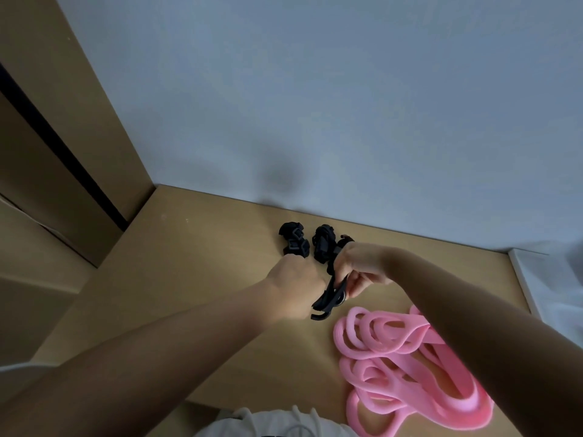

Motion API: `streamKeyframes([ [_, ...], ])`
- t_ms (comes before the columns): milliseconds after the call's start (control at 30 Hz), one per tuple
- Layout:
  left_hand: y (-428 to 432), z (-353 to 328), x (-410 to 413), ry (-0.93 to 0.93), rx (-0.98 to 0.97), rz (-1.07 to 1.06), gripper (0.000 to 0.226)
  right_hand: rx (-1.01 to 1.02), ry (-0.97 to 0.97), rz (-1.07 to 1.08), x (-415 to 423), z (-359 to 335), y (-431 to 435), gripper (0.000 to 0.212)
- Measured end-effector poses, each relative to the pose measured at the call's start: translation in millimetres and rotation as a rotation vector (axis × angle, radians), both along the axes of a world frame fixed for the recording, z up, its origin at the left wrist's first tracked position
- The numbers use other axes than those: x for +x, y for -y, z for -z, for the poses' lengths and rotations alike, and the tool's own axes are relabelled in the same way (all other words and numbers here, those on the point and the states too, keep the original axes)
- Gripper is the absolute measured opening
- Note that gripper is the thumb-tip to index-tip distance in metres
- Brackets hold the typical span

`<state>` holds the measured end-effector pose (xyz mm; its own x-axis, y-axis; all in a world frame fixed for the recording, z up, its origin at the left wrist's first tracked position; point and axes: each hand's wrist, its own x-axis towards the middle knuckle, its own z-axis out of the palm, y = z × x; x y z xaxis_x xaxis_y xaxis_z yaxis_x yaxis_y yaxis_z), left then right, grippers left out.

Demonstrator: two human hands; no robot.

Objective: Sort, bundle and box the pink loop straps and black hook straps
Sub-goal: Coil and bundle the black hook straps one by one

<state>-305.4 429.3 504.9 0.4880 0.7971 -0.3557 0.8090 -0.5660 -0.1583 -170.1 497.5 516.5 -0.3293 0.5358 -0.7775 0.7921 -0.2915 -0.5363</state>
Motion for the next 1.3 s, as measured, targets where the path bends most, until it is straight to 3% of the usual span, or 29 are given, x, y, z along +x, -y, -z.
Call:
streamKeyframes([
  [233,-10.1,-2.7,-19.7,0.137,0.121,-0.120,0.020,-0.095,-0.273,0.221,1.6,-7.7,-6.3,0.022],
  [433,-21.9,-4.8,-24.7,0.329,0.254,-0.275,0.019,-0.247,-0.650,0.556,0.6,0.7,-7.8,0.016],
  [567,-30.0,-8.7,-24.7,0.455,0.260,-0.404,0.025,-0.308,-0.927,0.686,-3.0,10.4,-8.2,0.063],
  [633,-33.5,-7.2,-25.8,0.511,0.255,-0.497,0.020,-0.277,-1.007,0.745,-9.2,10.8,-4.2,0.061],
  [733,-35.4,-2.1,-25.2,0.588,0.194,-0.629,0.020,-0.136,-0.935,0.800,-21.7,4.7,4.4,0.014],
  [767,-35.0,-0.3,-24.6,0.618,0.158,-0.682,0.022,-0.091,-0.894,0.806,-24.3,4.6,5.2,0.009],
  [933,-36.8,9.2,-15.7,0.882,-0.087,-0.970,0.019,0.147,-0.662,0.821,-40.6,18.5,5.5,0.020],
  [1033,-36.0,19.0,-16.2,0.948,-0.216,-1.070,0.019,0.217,-0.529,0.769,-44.7,24.4,11.2,0.024],
  [1233,-35.5,27.2,-49.2,1.198,-0.536,-1.255,0.048,0.333,-0.300,0.695,-26.4,43.7,11.2,0.021],
  [1300,-40.3,34.8,-58.3,1.274,-0.535,-1.339,0.067,0.374,-0.250,0.619,-28.1,50.7,10.8,0.015],
])
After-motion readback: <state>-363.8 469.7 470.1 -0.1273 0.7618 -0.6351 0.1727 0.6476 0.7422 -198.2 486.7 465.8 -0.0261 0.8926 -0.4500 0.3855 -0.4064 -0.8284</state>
